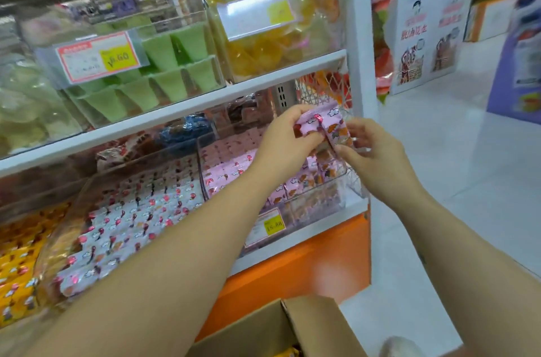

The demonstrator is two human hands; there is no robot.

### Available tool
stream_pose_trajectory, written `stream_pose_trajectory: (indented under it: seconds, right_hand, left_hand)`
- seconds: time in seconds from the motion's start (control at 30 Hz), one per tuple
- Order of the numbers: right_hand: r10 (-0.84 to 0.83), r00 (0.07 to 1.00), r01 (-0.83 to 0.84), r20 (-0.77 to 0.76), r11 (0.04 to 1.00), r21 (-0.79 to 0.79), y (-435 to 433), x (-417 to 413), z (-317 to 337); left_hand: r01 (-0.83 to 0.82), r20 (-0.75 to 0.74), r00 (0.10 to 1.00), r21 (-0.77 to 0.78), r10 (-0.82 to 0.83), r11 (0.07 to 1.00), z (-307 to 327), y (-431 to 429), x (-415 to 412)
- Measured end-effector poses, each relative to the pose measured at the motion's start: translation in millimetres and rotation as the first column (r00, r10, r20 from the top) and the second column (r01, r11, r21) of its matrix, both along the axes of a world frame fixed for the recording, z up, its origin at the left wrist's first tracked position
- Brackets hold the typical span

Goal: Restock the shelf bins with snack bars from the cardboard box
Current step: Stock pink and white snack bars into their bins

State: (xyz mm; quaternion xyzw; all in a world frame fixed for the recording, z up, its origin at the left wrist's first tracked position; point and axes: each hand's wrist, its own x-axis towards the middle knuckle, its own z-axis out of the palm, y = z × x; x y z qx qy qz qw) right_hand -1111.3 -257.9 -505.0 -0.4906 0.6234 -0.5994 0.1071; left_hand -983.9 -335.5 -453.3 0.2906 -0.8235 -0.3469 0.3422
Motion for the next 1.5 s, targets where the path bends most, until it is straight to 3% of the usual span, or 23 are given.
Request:
stream_pose_trajectory:
  seconds: [0.2,0.3,0.47,0.6,0.77,0.97,1.03,1.17,1.37,1.5]
  right_hand:
    - [0.058,0.998,-0.058,-0.004,0.991,0.120,-16.9,-10.7,-18.1]
    - [0.035,0.988,-0.007,-0.150,0.983,0.185,-25.6,-5.4,-30.9]
    - [-0.075,0.947,0.132,-0.311,0.977,0.167,-34.2,-4.2,-32.3]
    - [-0.059,0.957,0.125,-0.285,0.968,0.219,-30.9,-3.2,-29.1]
    - [-0.061,0.899,0.095,-0.433,0.994,0.056,-25.9,-1.1,-24.2]
    - [-0.115,0.795,0.220,-0.596,0.970,0.107,-28.0,-7.9,-36.7]
    - [-0.100,0.775,0.238,-0.625,0.961,0.141,-29.4,-4.3,-38.3]
    - [0.022,0.762,0.275,-0.647,0.894,0.355,-31.5,2.2,-32.0]
    - [0.185,0.691,0.330,-0.699,0.779,0.533,-13.2,3.3,-12.2]
    - [0.215,0.708,0.299,-0.673,0.772,0.561,-12.0,3.0,-27.8]
  left_hand:
    - [-0.047,0.053,0.997,-0.144,0.055,0.988,-25.6,-20.0,-7.3]
    - [-0.079,0.060,0.994,-0.165,0.090,0.983,-40.3,-21.4,-3.1]
    - [-0.105,0.073,0.991,-0.137,0.116,0.985,-46.3,-24.9,-2.1]
    - [-0.058,0.276,0.956,-0.155,0.100,0.986,-50.1,-22.4,-5.6]
    - [-0.097,0.484,0.845,-0.279,0.227,0.955,-54.4,-23.6,-10.6]
    - [-0.021,0.396,0.870,-0.564,0.293,0.825,-68.1,-10.8,4.2]
    - [0.045,0.486,0.813,-0.600,0.320,0.799,-76.7,-9.4,10.3]
    - [0.136,0.645,0.666,-0.598,0.374,0.790,-78.2,-15.2,8.2]
    - [0.258,0.776,0.563,-0.493,0.285,0.831,-71.3,-14.7,14.7]
    - [0.260,0.817,0.512,-0.442,0.265,0.859,-65.5,-15.7,8.0]
